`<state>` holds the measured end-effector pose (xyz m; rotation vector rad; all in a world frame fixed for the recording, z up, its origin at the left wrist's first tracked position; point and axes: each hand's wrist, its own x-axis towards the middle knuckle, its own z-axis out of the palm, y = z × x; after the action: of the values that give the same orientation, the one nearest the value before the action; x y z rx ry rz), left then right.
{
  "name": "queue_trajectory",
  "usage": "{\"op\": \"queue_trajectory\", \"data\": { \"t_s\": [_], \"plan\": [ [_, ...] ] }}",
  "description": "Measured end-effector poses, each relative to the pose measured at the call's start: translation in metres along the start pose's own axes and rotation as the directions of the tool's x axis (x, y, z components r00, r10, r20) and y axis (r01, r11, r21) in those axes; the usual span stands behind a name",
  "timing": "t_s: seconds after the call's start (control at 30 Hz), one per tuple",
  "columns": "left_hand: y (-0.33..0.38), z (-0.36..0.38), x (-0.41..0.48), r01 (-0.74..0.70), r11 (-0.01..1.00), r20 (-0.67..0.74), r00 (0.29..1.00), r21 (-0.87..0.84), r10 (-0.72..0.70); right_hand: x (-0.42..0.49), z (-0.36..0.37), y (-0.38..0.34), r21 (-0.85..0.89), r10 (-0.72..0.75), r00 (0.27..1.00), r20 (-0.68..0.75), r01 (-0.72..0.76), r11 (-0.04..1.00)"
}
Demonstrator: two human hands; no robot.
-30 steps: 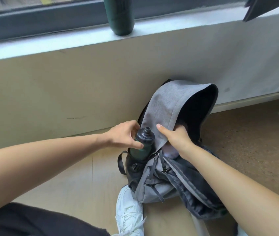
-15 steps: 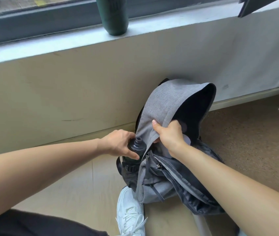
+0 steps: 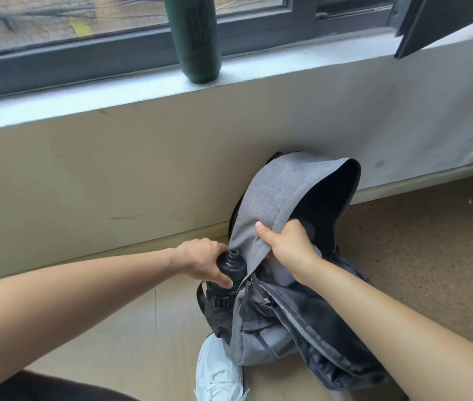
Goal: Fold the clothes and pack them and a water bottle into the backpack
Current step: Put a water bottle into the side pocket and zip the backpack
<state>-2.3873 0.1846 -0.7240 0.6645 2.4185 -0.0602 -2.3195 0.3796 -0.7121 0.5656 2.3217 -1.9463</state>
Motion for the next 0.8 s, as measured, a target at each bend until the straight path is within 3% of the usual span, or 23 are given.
{"op": "queue_trajectory", "data": {
  "t_s": [0.1,0.2,0.27,0.33,0.47,0.57,0.63,0.73,0.8],
  "plan": [
    [0.005,-0.020,-0.001,0.064,0.992,0.006,0.998,-0.107,-0.064,-0.002,-0.017,-0.007,-0.134,-0.051,0.987,0.155,0.072,0.988],
    [0.021,-0.054,-0.010,-0.026,0.959,-0.289,0.956,-0.282,-0.059,-0.001,-0.049,-0.009,-0.318,-0.056,0.958,0.283,0.149,0.936],
    [0.040,-0.074,-0.018,-0.198,0.930,-0.525,0.851,-0.309,0.007,0.003,-0.079,-0.005,-0.446,-0.069,0.968,0.240,0.174,0.878],
    [0.061,-0.088,-0.020,-0.313,0.917,-0.654,0.752,-0.247,0.081,0.007,-0.112,0.007,-0.556,-0.042,0.990,0.138,0.113,0.824],
    [0.105,-0.101,-0.009,-0.296,0.954,-0.731,0.643,0.038,0.228,0.002,-0.164,0.042,-0.706,0.200,0.980,-0.014,-0.151,0.691],
    [0.129,-0.113,0.010,-0.140,0.972,-0.706,0.668,0.191,0.235,-0.016,-0.180,0.068,-0.743,0.508,0.861,-0.016,-0.351,0.570],
    [0.139,-0.123,0.022,-0.038,0.966,-0.657,0.726,0.256,0.203,-0.028,-0.182,0.085,-0.686,0.615,0.788,-0.003,-0.449,0.573],
    [0.143,-0.136,0.032,0.037,0.961,-0.594,0.792,0.274,0.139,-0.037,-0.179,0.098,-0.557,0.613,0.790,0.028,-0.497,0.665],
    [0.137,-0.144,0.029,0.054,0.987,-0.619,0.784,0.152,0.053,-0.038,-0.173,0.087,-0.422,0.568,0.819,0.083,-0.488,0.764]
  ]
}}
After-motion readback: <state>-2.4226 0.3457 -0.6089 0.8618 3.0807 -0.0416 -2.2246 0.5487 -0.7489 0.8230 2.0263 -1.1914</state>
